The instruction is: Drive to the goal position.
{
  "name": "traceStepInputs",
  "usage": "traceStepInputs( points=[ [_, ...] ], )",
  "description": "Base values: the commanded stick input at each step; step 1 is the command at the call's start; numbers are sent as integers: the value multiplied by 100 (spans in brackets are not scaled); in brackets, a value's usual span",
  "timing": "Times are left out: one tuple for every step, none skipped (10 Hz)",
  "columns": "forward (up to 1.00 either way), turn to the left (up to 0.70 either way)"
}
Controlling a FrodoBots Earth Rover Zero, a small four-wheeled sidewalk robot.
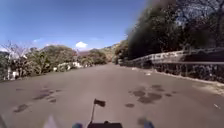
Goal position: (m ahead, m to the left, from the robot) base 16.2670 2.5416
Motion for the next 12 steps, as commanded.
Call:
traceStepInputs(
  points=[
    [50, 0],
    [50, 0],
    [50, 0],
    [50, 0],
    [50, -50],
    [50, -50],
    [50, -50],
    [50, -50],
    [50, -50],
    [50, -50],
    [50, 0],
    [50, 0]
  ],
)
